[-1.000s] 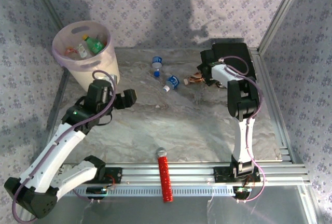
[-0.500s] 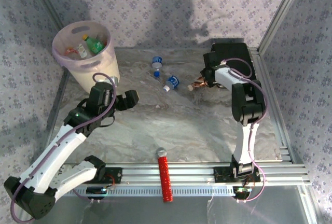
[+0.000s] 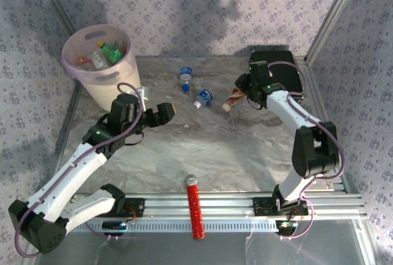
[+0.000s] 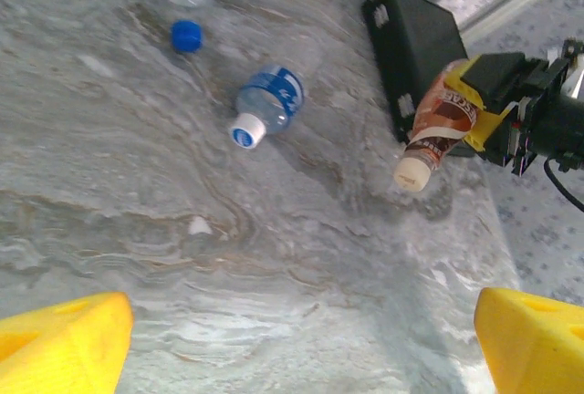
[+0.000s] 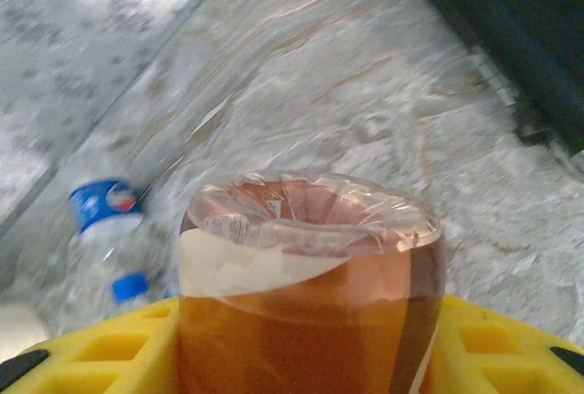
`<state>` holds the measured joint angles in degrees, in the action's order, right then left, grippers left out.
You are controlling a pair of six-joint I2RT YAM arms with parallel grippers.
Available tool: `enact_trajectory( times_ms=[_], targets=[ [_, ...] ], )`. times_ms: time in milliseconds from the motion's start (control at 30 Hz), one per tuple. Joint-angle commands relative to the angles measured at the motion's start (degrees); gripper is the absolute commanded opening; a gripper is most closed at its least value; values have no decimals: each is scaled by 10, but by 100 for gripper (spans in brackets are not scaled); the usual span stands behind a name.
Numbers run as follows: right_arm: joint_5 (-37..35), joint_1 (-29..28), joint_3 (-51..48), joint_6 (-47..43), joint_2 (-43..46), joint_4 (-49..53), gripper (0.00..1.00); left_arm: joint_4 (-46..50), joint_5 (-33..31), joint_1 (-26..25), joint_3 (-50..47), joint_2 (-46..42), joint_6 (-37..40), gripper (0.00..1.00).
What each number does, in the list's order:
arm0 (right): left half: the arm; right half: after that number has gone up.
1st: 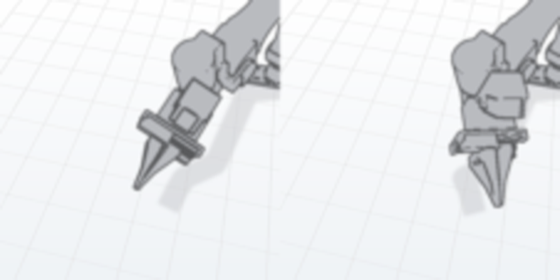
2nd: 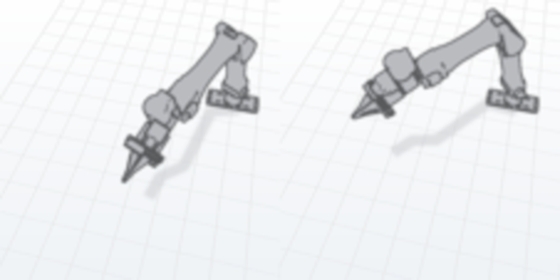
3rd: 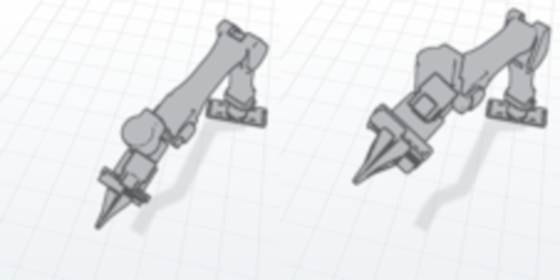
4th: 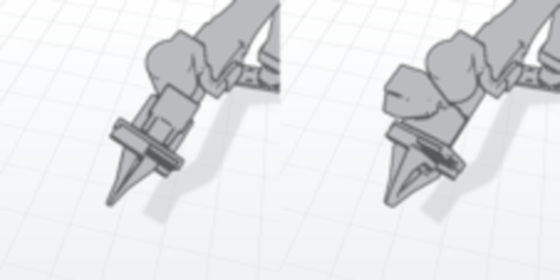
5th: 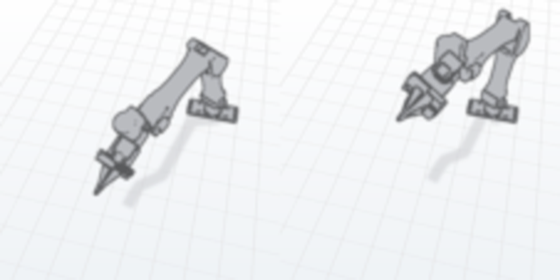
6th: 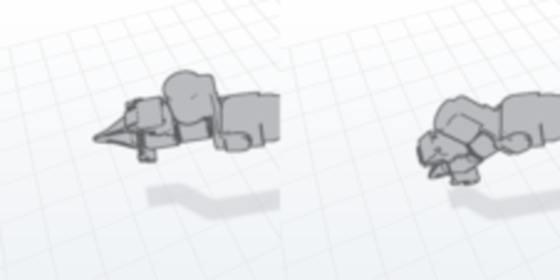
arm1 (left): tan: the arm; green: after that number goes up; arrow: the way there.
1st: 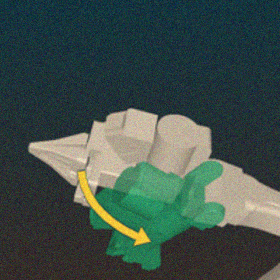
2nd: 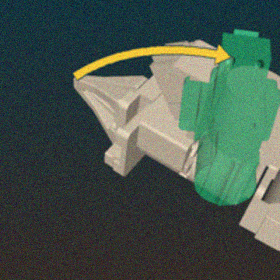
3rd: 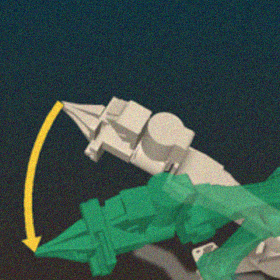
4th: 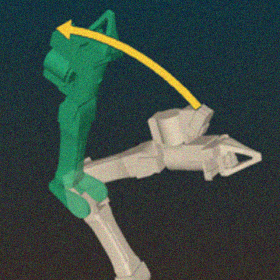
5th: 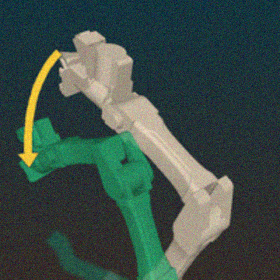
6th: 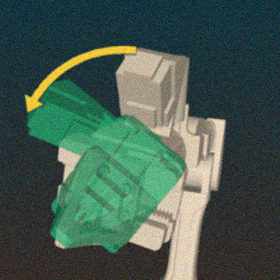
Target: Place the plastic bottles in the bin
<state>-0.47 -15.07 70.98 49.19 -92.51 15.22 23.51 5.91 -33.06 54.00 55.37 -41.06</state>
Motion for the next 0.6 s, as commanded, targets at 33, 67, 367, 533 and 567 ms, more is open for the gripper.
enact_trajectory(
  times_ms=[33, 67, 367, 533, 567],
  targets=[
    [97, -27, -46, -82, 78, 15, 53, -77, 66, -21, 3, 22, -16, 96],
    [117, -31, -58, -83, 92, 12, 53, -88, 70, -27, 5, 30, -18, 96],
    [189, -81, -124, -65, 187, -37, 53, -180, 87, -95, -9, 86, -63, 100],
    [218, -103, -130, -50, 201, -50, 53, -239, 108, -119, -16, 121, -84, 100],
    [222, -107, -131, -47, 202, -55, 53, -247, 111, -124, -13, 130, -87, 100]
  ],
)
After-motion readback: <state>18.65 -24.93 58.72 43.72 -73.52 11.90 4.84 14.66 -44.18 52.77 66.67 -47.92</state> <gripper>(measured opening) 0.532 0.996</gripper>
